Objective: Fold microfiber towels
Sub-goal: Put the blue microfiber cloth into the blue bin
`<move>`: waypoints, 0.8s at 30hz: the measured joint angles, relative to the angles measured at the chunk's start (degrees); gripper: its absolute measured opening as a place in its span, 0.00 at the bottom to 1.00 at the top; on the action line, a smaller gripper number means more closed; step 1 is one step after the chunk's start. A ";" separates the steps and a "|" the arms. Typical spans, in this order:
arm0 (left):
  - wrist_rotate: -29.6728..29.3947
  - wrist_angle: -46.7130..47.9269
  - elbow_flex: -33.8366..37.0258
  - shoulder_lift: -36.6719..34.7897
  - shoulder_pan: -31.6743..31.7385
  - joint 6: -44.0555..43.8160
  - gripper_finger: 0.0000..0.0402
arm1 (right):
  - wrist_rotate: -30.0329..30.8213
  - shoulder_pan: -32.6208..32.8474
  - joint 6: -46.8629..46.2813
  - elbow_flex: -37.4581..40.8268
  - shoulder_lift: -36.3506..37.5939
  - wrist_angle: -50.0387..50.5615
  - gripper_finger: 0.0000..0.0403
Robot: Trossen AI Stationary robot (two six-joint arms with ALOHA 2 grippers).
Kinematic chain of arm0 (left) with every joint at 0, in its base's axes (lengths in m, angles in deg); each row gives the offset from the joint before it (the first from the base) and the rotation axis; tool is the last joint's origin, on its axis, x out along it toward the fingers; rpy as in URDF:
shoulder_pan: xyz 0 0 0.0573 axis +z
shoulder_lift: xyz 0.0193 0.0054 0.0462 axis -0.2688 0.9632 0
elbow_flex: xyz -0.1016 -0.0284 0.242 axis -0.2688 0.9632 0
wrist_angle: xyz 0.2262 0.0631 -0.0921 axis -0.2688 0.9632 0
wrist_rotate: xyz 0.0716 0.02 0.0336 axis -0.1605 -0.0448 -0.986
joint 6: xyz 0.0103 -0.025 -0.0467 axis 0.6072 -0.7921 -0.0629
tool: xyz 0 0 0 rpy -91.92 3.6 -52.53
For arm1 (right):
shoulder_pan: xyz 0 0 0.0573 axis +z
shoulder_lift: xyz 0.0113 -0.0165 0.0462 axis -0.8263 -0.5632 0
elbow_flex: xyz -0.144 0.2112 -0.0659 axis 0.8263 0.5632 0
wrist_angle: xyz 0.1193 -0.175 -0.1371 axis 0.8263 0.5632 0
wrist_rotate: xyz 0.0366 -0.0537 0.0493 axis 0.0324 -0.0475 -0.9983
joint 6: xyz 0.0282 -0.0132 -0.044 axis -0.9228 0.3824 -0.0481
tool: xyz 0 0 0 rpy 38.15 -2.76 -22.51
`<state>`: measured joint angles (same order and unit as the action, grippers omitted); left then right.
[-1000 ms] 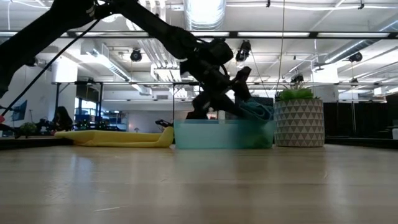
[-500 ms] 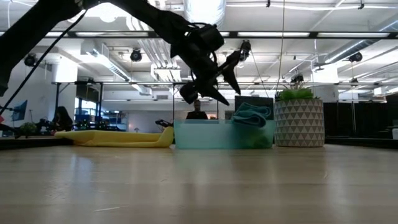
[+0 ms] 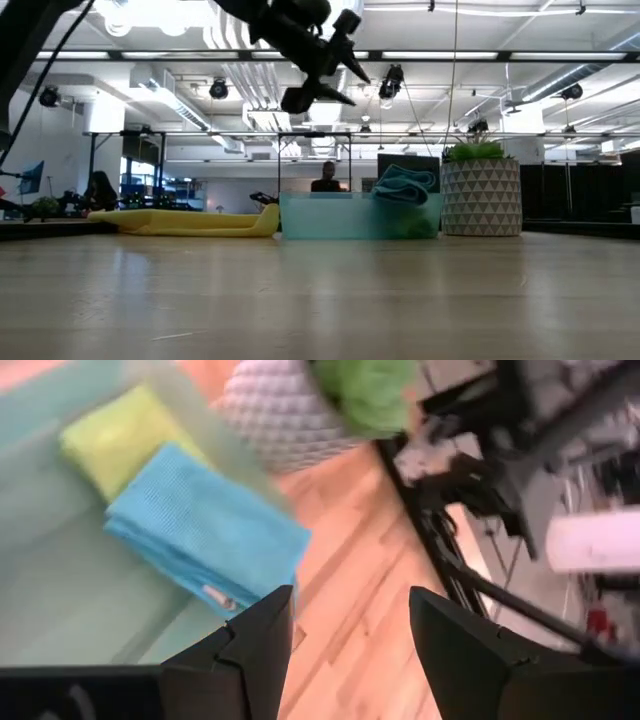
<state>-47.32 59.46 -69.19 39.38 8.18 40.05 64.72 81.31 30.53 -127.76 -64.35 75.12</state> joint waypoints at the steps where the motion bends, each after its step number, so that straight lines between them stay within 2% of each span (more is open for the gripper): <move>1: -0.02 -0.04 0.04 -0.78 -0.09 1.68 0.46 | 0.00 -0.11 -0.06 0.06 -0.20 -0.06 0.20; 4: 0.02 -0.13 0.66 -2.51 -0.13 9.31 0.46 | -0.03 -1.38 -1.17 0.16 -1.05 -0.04 0.20; 7: 1.79 0.06 0.57 -2.88 -0.11 22.26 0.46 | -0.02 -3.37 -1.73 0.20 -2.05 -0.09 0.20; 11: -0.39 4.97 0.57 -1.70 -0.11 49.44 0.46 | -0.09 -6.71 -2.25 -0.19 -3.38 -0.52 0.20; 13: -1.03 8.04 0.57 -0.50 -0.13 58.90 0.46 | -0.88 -8.42 -3.24 -1.20 -3.95 -0.72 0.20; 18: -2.11 12.35 0.61 4.58 1.88 63.15 0.46 | -2.02 -10.99 -4.55 -4.99 -5.03 -1.78 0.20; 22: -5.94 14.67 0.64 6.99 3.72 76.62 0.46 | -1.95 -12.00 -4.05 -9.17 -6.17 -1.75 0.20; 24: -7.08 14.02 0.58 7.91 4.13 80.41 0.46 | -1.72 -12.50 -3.68 -10.93 -6.69 -1.55 0.20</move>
<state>-54.40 73.48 -68.61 47.28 12.31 120.46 63.00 68.81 26.85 -138.69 -71.03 73.57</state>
